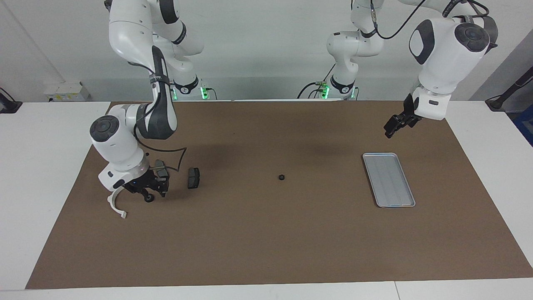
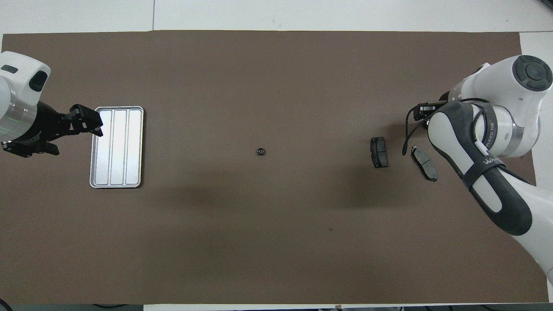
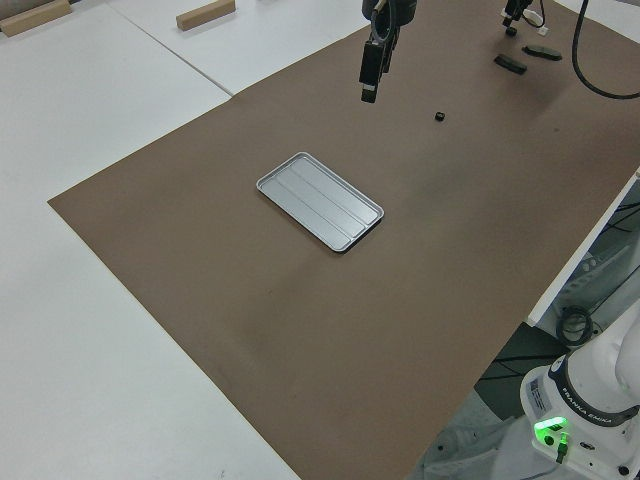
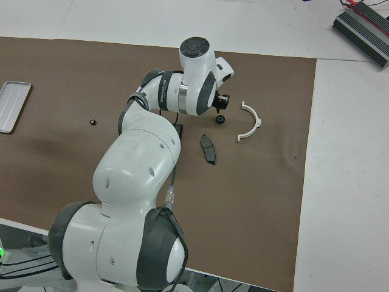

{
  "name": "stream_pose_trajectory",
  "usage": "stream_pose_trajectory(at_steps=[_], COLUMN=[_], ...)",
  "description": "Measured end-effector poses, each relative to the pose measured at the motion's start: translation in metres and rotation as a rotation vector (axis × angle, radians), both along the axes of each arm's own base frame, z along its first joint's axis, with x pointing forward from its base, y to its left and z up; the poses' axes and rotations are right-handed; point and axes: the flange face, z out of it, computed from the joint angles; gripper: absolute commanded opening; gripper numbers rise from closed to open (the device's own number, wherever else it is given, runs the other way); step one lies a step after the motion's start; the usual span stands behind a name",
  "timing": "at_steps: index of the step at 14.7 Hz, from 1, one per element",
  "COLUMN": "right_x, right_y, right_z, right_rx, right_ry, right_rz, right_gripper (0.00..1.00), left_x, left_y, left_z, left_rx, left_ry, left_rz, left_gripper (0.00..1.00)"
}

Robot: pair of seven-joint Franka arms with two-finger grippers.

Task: Place bearing gear from tray to pile
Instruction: 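Reach the right gripper over the bearing at the table center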

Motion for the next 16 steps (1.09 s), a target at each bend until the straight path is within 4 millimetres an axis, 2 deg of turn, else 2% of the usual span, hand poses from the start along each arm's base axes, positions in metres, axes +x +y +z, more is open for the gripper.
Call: stream_pose_trajectory(at_steps=[3, 5, 6, 8, 10, 13, 16], right_x=[0.009, 0.007, 0.007, 0.003, -0.003, -0.014, -0.024], right_y=[0.067, 0.117, 0.142, 0.185, 0.221, 0.272, 0.313], right_z=[0.076, 0.107, 0.114, 0.116, 0.109, 0.086, 0.059], right_rx=[0.012, 0.016, 0.018, 0.023, 0.027, 0.036, 0.028], right_ry=[-0.008, -0.017, -0.025, -0.039, -0.035, -0.007, 0.011], right_rz=[0.039, 0.071, 0.085, 0.099, 0.085, 0.066, 0.094], right_gripper=[1.00, 1.00, 1.00, 1.00, 1.00, 1.00, 1.00], left_x=[0.001, -0.001, -0.003, -0.005, -0.005, -0.003, -0.002], left_y=[0.012, 0.006, 0.004, 0.003, 0.002, 0.001, 0.001], left_z=[0.000, 0.002, 0.005, 0.011, 0.013, 0.015, 0.015], left_rx=[0.000, -0.001, -0.001, -0.002, -0.015, -0.025, -0.026], left_ry=[0.001, -0.003, -0.007, -0.016, -0.024, -0.041, -0.048], left_rz=[0.018, 0.008, 0.004, 0.003, 0.005, 0.006, 0.006], left_gripper=[1.00, 1.00, 1.00, 1.00, 1.00, 1.00, 1.00])
